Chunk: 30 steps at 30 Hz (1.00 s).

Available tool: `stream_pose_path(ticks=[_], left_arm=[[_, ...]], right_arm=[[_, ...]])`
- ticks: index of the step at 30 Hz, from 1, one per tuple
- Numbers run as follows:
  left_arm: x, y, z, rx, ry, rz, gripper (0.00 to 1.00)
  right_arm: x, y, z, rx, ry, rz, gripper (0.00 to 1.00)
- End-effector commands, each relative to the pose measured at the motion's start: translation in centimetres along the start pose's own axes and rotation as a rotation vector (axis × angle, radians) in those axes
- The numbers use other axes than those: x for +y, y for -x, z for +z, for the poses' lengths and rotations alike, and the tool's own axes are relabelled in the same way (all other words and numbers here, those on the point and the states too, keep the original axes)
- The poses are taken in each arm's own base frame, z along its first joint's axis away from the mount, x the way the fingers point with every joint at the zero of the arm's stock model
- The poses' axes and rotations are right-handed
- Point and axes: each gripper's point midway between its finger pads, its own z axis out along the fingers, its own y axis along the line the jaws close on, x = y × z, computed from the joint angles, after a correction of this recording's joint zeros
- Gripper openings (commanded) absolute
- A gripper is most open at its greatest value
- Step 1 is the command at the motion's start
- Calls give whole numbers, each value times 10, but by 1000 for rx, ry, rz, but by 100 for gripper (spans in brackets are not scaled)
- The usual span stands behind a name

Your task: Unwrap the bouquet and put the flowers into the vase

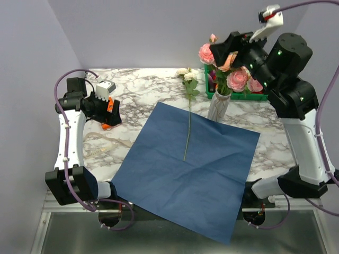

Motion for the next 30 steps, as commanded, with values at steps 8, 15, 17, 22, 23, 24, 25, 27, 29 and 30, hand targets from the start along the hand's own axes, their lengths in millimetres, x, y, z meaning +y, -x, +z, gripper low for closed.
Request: stream_pose_path(ticks=[8, 15, 17, 22, 23, 24, 25, 27, 29, 30], left_arm=[[-1, 13, -3, -23, -16, -37, 99], [4, 16, -2, -23, -3, -36, 99], [4, 16, -1, -25, -5, -33, 99], [5, 10, 2, -13, -6, -33, 99], [5, 10, 2, -9, -8, -34, 99], [5, 9, 1, -8, -5, -31, 99], [5, 10, 0, -10, -4, -22, 99], [4, 10, -1, -8, -1, -15, 99], [4, 8, -2, -2, 1, -10, 99], [5, 9, -3, -5, 4, -4, 99]], right_arm=[[60, -216, 52, 456, -79, -147, 100], [37, -364, 42, 709, -227, -196, 100], [21, -395, 43, 742, -341, -205, 100], [13, -433, 57, 799, -449, -191, 100], [8, -440, 60, 812, -467, -165, 100], [8, -455, 61, 844, -459, -152, 100], [5, -458, 66, 845, -461, -140, 100], [-5, -467, 76, 847, -483, -110, 97], [-12, -469, 86, 840, -490, -81, 93], [-14, -469, 89, 835, -495, -77, 88]])
